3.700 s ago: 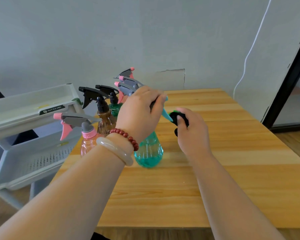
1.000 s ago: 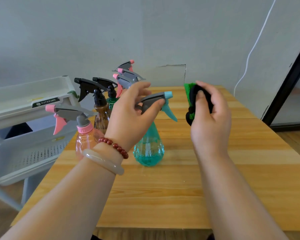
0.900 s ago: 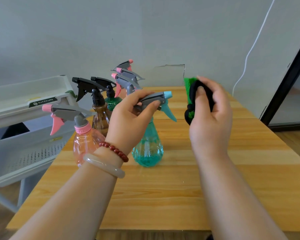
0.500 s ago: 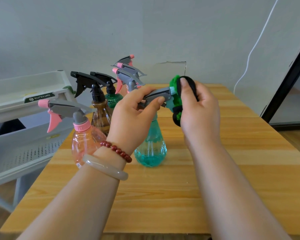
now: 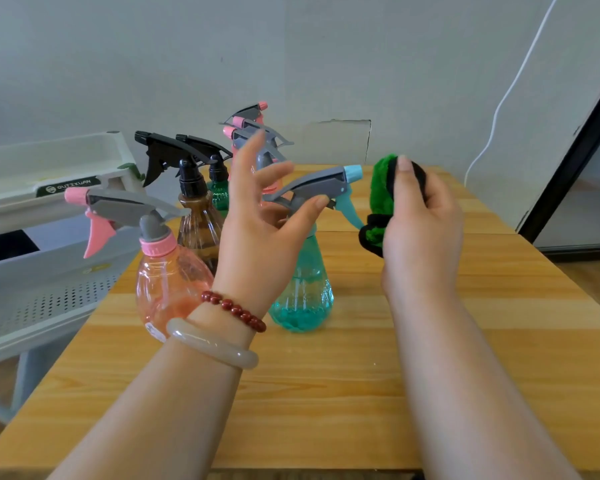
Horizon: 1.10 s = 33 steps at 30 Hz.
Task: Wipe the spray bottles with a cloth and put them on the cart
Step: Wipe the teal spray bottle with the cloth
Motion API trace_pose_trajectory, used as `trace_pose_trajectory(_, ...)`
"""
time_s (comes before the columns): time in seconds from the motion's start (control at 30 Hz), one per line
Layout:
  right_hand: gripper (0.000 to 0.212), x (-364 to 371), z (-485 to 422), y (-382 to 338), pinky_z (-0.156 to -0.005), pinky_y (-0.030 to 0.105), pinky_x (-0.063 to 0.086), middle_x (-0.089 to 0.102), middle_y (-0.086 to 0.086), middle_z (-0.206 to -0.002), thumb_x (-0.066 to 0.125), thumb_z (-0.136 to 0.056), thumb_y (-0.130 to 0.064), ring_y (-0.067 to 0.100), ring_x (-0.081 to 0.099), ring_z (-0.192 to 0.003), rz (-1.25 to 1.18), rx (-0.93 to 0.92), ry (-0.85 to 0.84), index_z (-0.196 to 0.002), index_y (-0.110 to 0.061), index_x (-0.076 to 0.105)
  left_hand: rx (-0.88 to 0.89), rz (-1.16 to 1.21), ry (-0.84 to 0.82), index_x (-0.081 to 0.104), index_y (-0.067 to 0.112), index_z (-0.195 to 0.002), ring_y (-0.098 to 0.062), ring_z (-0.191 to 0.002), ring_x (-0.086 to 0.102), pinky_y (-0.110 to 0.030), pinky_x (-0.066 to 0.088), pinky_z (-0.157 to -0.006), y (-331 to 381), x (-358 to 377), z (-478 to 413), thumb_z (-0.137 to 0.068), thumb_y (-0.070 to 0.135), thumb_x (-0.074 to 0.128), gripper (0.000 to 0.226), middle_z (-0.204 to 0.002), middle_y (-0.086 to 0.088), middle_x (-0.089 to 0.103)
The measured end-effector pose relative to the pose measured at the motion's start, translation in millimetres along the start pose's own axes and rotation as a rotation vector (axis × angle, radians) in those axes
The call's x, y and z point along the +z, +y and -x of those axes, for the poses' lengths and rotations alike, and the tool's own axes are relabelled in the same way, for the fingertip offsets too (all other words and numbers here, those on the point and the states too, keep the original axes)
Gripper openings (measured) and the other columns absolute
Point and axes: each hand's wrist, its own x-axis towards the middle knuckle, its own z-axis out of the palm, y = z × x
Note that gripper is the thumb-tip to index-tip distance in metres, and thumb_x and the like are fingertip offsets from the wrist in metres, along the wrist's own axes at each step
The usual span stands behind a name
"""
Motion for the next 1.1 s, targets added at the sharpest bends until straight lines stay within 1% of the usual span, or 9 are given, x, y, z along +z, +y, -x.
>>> trace_pose_trajectory(0.07, 0.018, -3, 1, -2, -0.048, 0.024, 0.047, 0.06, -0.018, -0.066, 0.06, -0.097, -0.033, 0.008, 0.056, -0.053, -0.06, -0.026, 0.005, -0.08, -0.029, 0.065, -0.07, 0.078, 0.023, 0.026, 0.036, -0.145, -0.028, -0.086, 0.066, -0.042, 0.058, -0.089, -6, 1, 6, -0.084, 0.031, 0.075, 0.079, -0.134, 0.0, 0.058)
trace_pose_trajectory(0.17, 0.002, -1, 6, 2, -0.061, 0.034, 0.055, 0.067, -0.016, -0.081, 0.063, -0.088, -0.034, 0.01, 0.063, -0.076, -0.067, -0.124, -0.022, -0.086, -0.032, 0.064, -0.163, 0.028, -0.059, 0.051, 0.027, -0.128, -0.029, -0.097, 0.067, -0.048, 0.056, -0.09, -11, 2, 12, -0.077, 0.055, 0.062, 0.058, -0.114, -0.014, 0.068)
trace_pose_trajectory(0.27, 0.004, 2, 17, 16, -0.073, 0.035, 0.055, 0.068, -0.016, -0.083, 0.06, -0.088, -0.032, 0.007, 0.063, -0.081, 0.013, -0.245, -0.1, -0.086, -0.034, 0.064, -0.181, 0.036, -0.078, 0.064, 0.016, -0.095, -0.009, -0.09, 0.071, -0.042, 0.058, -0.085, -13, 2, 13, -0.079, 0.055, 0.053, 0.043, -0.094, 0.004, 0.075)
trace_pose_trajectory(0.4, 0.013, -2, 23, 32, -0.078, 0.028, 0.052, 0.068, -0.015, -0.09, 0.059, -0.093, -0.021, 0.004, 0.063, -0.086, 0.187, -0.446, -0.229, -0.096, -0.031, 0.066, -0.14, 0.037, 0.008, 0.063, 0.011, -0.093, -0.007, -0.083, 0.069, -0.038, 0.059, -0.08, -19, -2, 15, -0.084, 0.052, 0.052, 0.044, -0.084, 0.006, 0.073)
trace_pose_trajectory(0.6, 0.016, -12, 15, 35, -0.072, 0.046, 0.059, 0.071, -0.018, -0.087, 0.062, -0.088, -0.03, 0.01, 0.067, -0.081, 0.276, -0.296, -0.248, -0.088, -0.044, 0.069, -0.15, 0.039, 0.076, 0.064, 0.025, -0.093, -0.016, -0.083, 0.067, -0.039, 0.058, -0.077, -22, -6, 18, -0.095, 0.039, 0.058, 0.016, -0.087, 0.007, 0.072)
trace_pose_trajectory(0.7, 0.01, 0, 18, 23, -0.074, 0.045, 0.059, 0.071, -0.01, -0.095, 0.064, -0.09, -0.028, 0.012, 0.069, -0.089, 0.166, -0.372, -0.182, -0.095, -0.036, 0.065, -0.148, 0.032, 0.044, 0.061, 0.028, -0.095, -0.01, -0.084, 0.067, -0.037, 0.058, -0.079, -23, -6, 19, -0.097, 0.039, 0.055, 0.012, -0.087, 0.011, 0.071)
trace_pose_trajectory(0.8, 0.01, 10, 24, 28, -0.076, 0.04, 0.059, 0.071, -0.012, -0.09, 0.066, -0.09, -0.023, 0.009, 0.069, -0.087, 0.224, -0.381, -0.255, -0.091, -0.033, 0.064, -0.163, 0.049, 0.018, 0.06, 0.029, -0.097, -0.004, -0.085, 0.066, -0.029, 0.057, -0.08, -24, -9, 19, -0.098, 0.035, 0.054, 0.008, -0.087, 0.012, 0.07)
trace_pose_trajectory(1.0, 0.019, -7, 10, 30, -0.05, 0.032, 0.055, 0.07, -0.018, -0.072, 0.07, -0.09, -0.017, 0.005, 0.06, -0.053, 0.339, -0.097, -0.332, -0.079, -0.033, 0.067, -0.171, 0.064, 0.0, 0.06, 0.032, -0.098, -0.021, -0.09, 0.064, -0.037, 0.055, -0.08, -23, -13, 18, -0.098, 0.036, 0.055, 0.007, -0.098, -0.005, 0.069)
trace_pose_trajectory(1.1, 0.011, -5, 8, 20, -0.061, 0.041, 0.06, 0.072, -0.014, -0.083, 0.07, -0.088, -0.026, 0.011, 0.068, -0.07, 0.232, -0.203, -0.194, -0.084, -0.036, 0.068, -0.141, 0.034, -0.013, 0.059, 0.033, -0.099, -0.022, -0.089, 0.064, -0.037, 0.056, -0.077, -24, -13, 19, -0.098, 0.039, 0.054, 0.008, -0.098, -0.007, 0.069)
